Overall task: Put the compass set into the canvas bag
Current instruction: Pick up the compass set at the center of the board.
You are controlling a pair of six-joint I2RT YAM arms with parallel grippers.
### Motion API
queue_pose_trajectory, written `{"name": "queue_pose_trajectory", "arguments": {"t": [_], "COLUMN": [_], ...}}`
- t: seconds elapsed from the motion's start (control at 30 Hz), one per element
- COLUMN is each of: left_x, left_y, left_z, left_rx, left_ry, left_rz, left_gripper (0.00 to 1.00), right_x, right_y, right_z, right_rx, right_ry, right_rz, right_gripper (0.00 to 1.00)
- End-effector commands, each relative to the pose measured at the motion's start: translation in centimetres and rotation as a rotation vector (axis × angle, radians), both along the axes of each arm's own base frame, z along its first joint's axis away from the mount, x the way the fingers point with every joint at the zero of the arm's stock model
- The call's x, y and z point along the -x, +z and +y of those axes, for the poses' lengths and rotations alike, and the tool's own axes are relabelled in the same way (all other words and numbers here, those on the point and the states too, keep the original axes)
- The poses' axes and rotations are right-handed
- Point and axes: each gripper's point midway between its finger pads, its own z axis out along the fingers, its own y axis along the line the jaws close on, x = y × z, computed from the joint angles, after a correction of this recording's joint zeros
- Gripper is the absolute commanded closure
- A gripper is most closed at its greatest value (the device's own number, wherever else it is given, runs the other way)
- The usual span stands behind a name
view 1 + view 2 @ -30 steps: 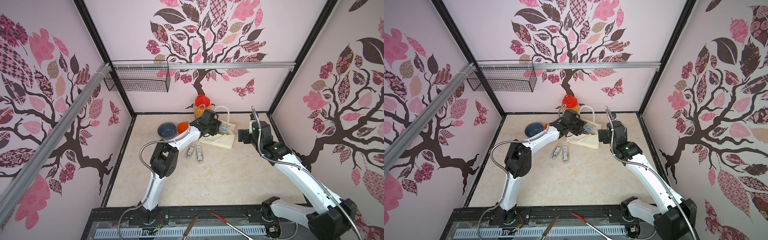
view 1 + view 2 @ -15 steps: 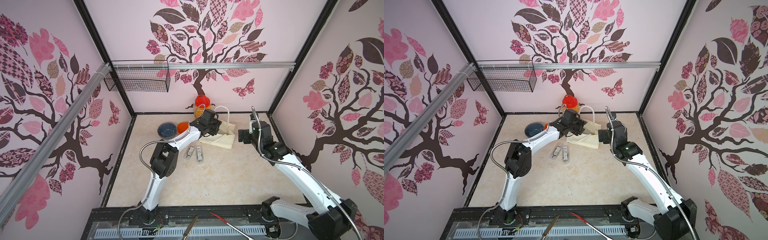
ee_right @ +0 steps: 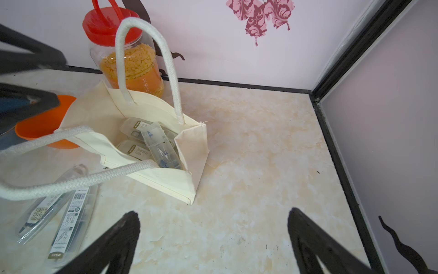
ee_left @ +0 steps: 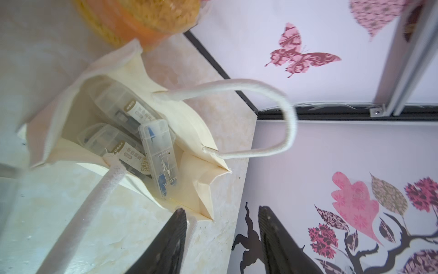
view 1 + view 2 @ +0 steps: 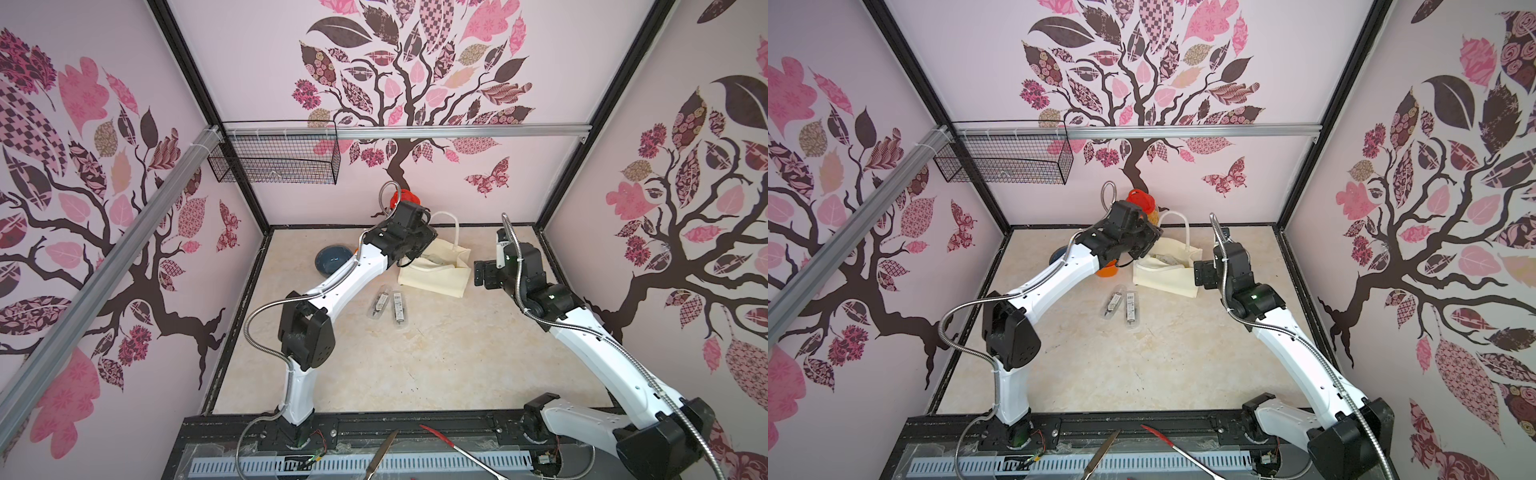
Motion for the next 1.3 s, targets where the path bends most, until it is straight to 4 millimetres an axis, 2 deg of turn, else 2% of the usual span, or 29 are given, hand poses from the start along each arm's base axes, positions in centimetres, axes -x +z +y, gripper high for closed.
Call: {"name": "queue_pose_trajectory", "arguments": {"t": [0.0, 0.1, 0.2, 0.3, 0.4, 0.47, 0.5, 0.57, 0.67, 0.73, 0.9, 1.0, 1.03, 1.07, 1.2, 1.27], "left_x": [2.4, 4.3, 6.2, 7.9, 9.2, 9.8, 10.1, 10.6, 11.3, 11.4, 11.6, 12.1, 12.3, 12.4, 12.8, 12.7], "left_y": [0.6, 0.7, -0.1, -2.4, -4.7, -5.2, -5.1, -4.8, -4.9, -5.3, -8.0, -8.5, -8.4, -8.2, -7.5, -7.8], "left_z": [4.1, 8.0, 11.4, 15.0, 18.7, 20.6, 21.5, 23.0, 24.8, 25.6, 28.8, 30.5, 30.9, 31.0, 31.5, 31.4], "left_rx": [-0.247, -0.383, -0.478, -0.538, -0.576, -0.617, -0.654, -0.728, -0.804, -0.789, -0.581, -0.519, -0.516, -0.518, -0.555, -0.564], "left_ry": [-0.023, 0.011, 0.037, 0.054, 0.086, 0.104, 0.109, 0.123, 0.130, 0.107, 0.139, 0.177, 0.187, 0.185, 0.183, 0.170], "left_rz": [-0.066, -0.096, -0.101, -0.038, 0.016, 0.023, 0.010, -0.007, -0.005, 0.015, 0.123, 0.120, 0.110, 0.088, 0.038, 0.037], "left_gripper": [0.47, 0.47, 0.44, 0.44, 0.44, 0.43, 0.41, 0.31, 0.17, 0.15, 0.15, 0.10, 0.05, 0.02, 0.02, 0.02], "right_x": [0.4, 1.1, 2.0, 3.4, 5.1, 5.7, 6.1, 6.7, 6.8, 6.3, 4.9, 4.4, 4.3, 4.2, 4.0, 4.0], "right_y": [2.1, 2.6, 2.5, 2.3, 0.7, -0.9, -1.7, -3.0, -5.7, -7.1, -10.0, -12.0, -12.8, -13.6, -16.9, -18.2], "right_z": [1.2, 2.6, 4.3, 6.8, 10.3, 12.3, 13.5, 15.6, 18.0, 18.8, 20.3, 21.6, 22.1, 22.5, 23.5, 24.1], "right_rx": [-0.092, -0.171, -0.200, -0.187, -0.220, -0.253, -0.260, -0.256, -0.258, -0.240, -0.173, -0.142, -0.135, -0.125, -0.088, -0.083], "right_ry": [0.035, 0.101, 0.177, 0.218, 0.258, 0.267, 0.279, 0.294, 0.291, 0.262, 0.227, 0.232, 0.233, 0.234, 0.232, 0.234], "right_rz": [0.012, 0.019, 0.092, 0.137, 0.202, 0.256, 0.275, 0.308, 0.422, 0.470, 0.553, 0.619, 0.647, 0.677, 0.766, 0.794], "right_gripper": [0.00, 0.00, 0.00, 0.00, 0.00, 0.00, 0.00, 0.00, 0.02, 0.03, 0.05, 0.08, 0.09, 0.09, 0.12, 0.13]}}
